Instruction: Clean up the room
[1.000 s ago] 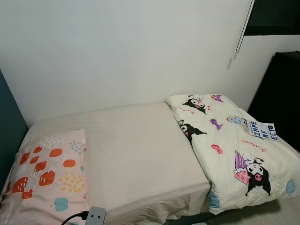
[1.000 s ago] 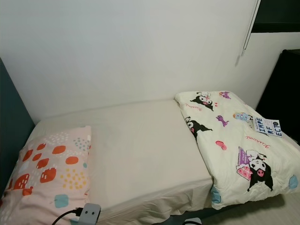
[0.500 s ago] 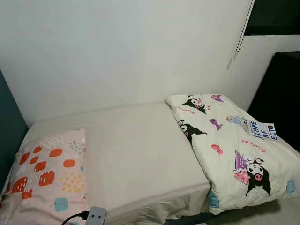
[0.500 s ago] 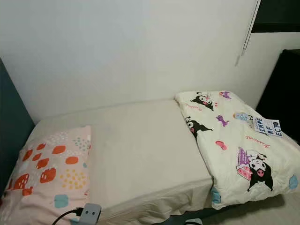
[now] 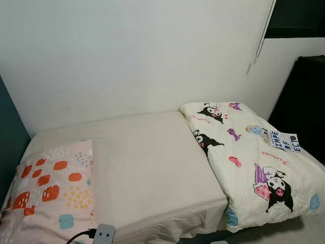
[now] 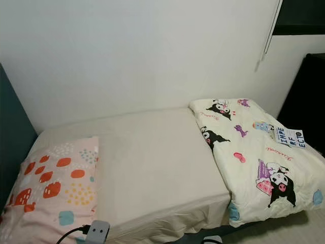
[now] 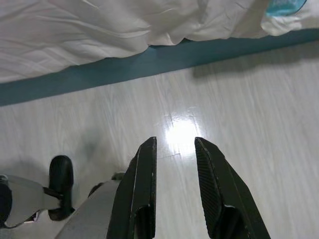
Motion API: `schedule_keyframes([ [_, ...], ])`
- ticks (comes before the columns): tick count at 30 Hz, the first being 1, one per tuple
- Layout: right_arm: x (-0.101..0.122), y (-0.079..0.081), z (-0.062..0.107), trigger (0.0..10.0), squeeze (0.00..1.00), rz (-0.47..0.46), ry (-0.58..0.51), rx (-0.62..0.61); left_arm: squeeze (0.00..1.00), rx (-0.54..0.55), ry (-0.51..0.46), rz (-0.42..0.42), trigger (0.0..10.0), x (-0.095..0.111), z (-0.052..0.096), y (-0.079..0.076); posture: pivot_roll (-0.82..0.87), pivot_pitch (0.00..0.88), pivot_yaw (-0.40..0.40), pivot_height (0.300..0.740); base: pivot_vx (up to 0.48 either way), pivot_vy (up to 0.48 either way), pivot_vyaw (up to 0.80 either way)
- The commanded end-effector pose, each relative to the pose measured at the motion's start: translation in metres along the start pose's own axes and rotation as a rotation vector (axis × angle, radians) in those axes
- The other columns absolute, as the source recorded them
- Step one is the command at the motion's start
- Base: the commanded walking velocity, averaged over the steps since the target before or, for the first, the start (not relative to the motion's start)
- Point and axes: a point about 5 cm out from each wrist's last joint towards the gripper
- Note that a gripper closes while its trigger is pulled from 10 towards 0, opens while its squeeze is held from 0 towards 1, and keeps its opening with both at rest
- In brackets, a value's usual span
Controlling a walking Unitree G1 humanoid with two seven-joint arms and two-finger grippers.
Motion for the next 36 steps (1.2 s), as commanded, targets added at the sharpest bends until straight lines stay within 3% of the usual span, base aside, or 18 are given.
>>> schedule_keyframes([
  [1, -0.001, -0.001, 0.001, 10.0, 0.0, -0.048, -0.003, 0.009, 0.0, 0.001, -0.004, -0.025, 10.0, 0.0, 0.0, 0.003, 0.02, 0.05, -0.04, 0.74, 0.0, 0.0, 0.0],
  [8, 0.001, -0.004, 0.0, 10.0, 0.0, -0.037, -0.014, -0.008, 0.0, 0.002, -0.041, 0.012, 10.0, 0.006, -0.001, 0.002, 0.02, 0.048, -0.041, 0.74, 0.0, 0.0, 0.0],
  [11, 0.005, -0.009, 0.0, 10.0, 0.0, -0.055, -0.046, -0.054, 0.0, -0.042, -0.094, 0.052, 10.0, 0.014, -0.002, -0.007, 0.01, 0.05, -0.044, 0.74, 0.0, 0.0, 0.0],
  [15, 0.012, -0.014, 0.0, 10.0, 0.0, -0.081, -0.092, -0.083, 0.0, -0.056, -0.12, 0.034, 10.0, 0.017, -0.002, -0.012, 0.01, 0.052, -0.043, 0.74, 0.0, 0.0, 0.0],
  [18, 0.021, -0.023, 0.001, 10.0, 0.0, -0.096, -0.15, -0.134, 0.0, 0.001, -0.104, 0.001, 10.0, 0.017, -0.002, -0.008, 0.01, 0.046, -0.043, 0.74, 0.0, 0.0, 0.0],
  [21, 0.032, -0.012, -0.003, 10.0, 0.0, -0.131, -0.182, -0.067, 0.0, 0.001, -0.08, 0.032, 10.0, 0.022, -0.007, -0.008, 0.0, 0.053, -0.038, 0.74, 0.0, 0.0, 0.0],
  [22, 0.036, -0.002, -0.006, 10.0, 0.0, -0.145, -0.172, -0.012, 0.0, -0.031, -0.07, 0.043, 10.0, 0.024, -0.009, -0.011, 0.0, 0.046, -0.031, 0.74, 0.0, 0.0, 0.0],
  [24, 0.036, 0.001, -0.007, 10.0, 0.0, -0.145, -0.16, 0.0, 0.0, -0.043, -0.069, 0.042, 10.0, 0.024, -0.009, -0.013, 0.0, 0.046, -0.031, 0.74, 0.0, 0.0, 0.0],
  [26, 0.026, -0.001, -0.007, 10.0, 0.0, -0.075, -0.076, -0.027, 0.0, -0.059, -0.057, 0.032, 10.0, 0.02, -0.007, -0.013, 0.0, 0.049, -0.032, 0.74, 0.0, 0.0, 0.0],
  [36, 0.0, -0.003, -0.001, 10.0, 0.0, 0.055, 0.029, -0.001, 0.0, -0.052, 0.003, -0.055, 10.0, 0.0, 0.0, 0.002, 0.02, 0.06, -0.041, 0.74, 0.0, 0.0, 0.0],
])
Point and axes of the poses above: a point about 5 cm out from each wrist's last joint towards the gripper, its own z axis pointing back from the gripper into the wrist, its own x axis along the axis of the wrist's last joint, y = z × x, and after that the axes turned 7 degrees about -z, right-handed
